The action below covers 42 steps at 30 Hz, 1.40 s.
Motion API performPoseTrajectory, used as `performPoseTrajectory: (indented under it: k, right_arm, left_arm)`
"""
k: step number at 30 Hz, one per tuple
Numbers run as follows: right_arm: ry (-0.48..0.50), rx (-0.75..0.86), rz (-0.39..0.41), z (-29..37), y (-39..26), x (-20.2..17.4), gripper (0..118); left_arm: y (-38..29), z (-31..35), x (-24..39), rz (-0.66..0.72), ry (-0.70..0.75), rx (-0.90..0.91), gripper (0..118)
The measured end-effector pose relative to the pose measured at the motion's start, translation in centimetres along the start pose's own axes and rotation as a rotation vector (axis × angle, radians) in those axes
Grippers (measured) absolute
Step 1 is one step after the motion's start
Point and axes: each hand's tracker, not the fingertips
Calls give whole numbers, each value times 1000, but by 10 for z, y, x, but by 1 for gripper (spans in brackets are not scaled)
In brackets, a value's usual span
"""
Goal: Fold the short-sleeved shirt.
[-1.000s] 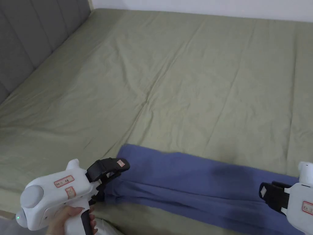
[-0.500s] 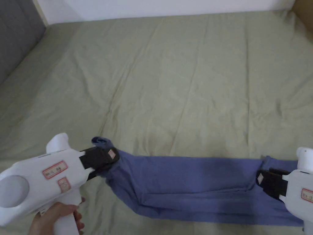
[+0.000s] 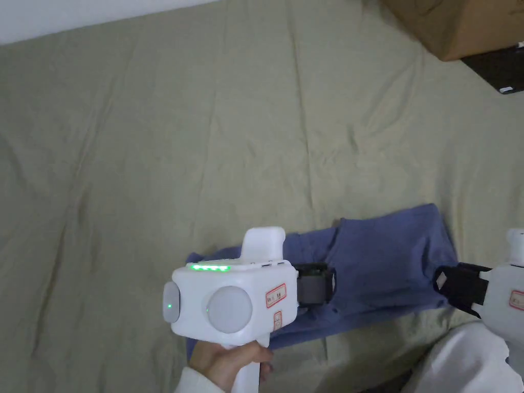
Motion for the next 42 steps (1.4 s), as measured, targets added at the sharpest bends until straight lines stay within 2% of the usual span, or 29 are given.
performPoseTrajectory:
  k: [1, 2, 7, 8, 9, 11, 12, 14, 16, 19, 23, 27, 30, 31, 32, 34, 35, 37, 40, 42]
  right_arm:
    - [-4, -3, -2, 0, -2, 2, 5]
    - [-5, -7, -4, 0, -3, 4, 5]
    - [0, -41, 20, -9, -8, -4, 5]
    - [4, -42, 31, -11, -9, -7, 5]
    - [9, -43, 40, -12, -11, -12, 5]
    - [27, -50, 57, -14, -13, -19, 5]
    - [41, -55, 65, -17, -13, -24, 5]
    - [58, -63, 83, -17, -13, -31, 5]
    - [66, -62, 110, -17, -13, -37, 5]
    - [61, -68, 124, -16, -13, -39, 5]
    - [51, -77, 121, -13, -15, -37, 5]
    - [38, -82, 122, -12, -15, -36, 5]
    - [31, -89, 127, -12, -16, -41, 5]
    - [31, -91, 132, -13, -17, -43, 5]
    - [32, -93, 136, -13, -17, -46, 5]
    - [36, -102, 151, -16, -18, -53, 5]
    - [37, -106, 158, -17, -19, -57, 5]
    - [39, -118, 181, -21, -21, -66, 5]
    - [49, -133, 218, -23, -24, -80, 5]
    - [50, -150, 245, -26, -26, -90, 5]
  left_arm:
    - [1, 3, -3, 44, 30, 3, 96]
    - [3, 14, -7, 81, 44, 42, 106]
    - [9, 75, -35, 212, 48, 182, 104]
    - [7, 81, -41, 235, 54, 197, 101]
    - [5, 85, -46, 259, 84, 213, 91]
    - [-1, 78, -56, 274, 119, 203, 27]
    - [-4, 67, -60, 281, 154, 147, 9]
    - [-12, 47, -59, 296, 132, 74, 9]
    - [-20, 29, -51, 316, 42, 37, 9]
    - [-28, 7, -25, 268, -64, -25, 10]
    - [-37, -7, -3, 142, -24, -113, 10]
    - [-35, 24, -28, 284, -114, -41, 10]
    - [-34, 68, -59, 345, -118, 95, 13]
    - [-37, 83, -74, 373, -106, 130, 23]
    - [-40, 94, -87, 394, -101, 149, 41]
    - [-50, 113, -118, 493, -148, 173, 86]
    - [-57, 120, -133, 537, -170, 189, 95]
    - [-77, 131, -164, 651, -182, 213, 98]
    - [-98, 129, -193, 747, -160, 221, 98]
    - [-107, 114, -203, 819, -210, 219, 98]
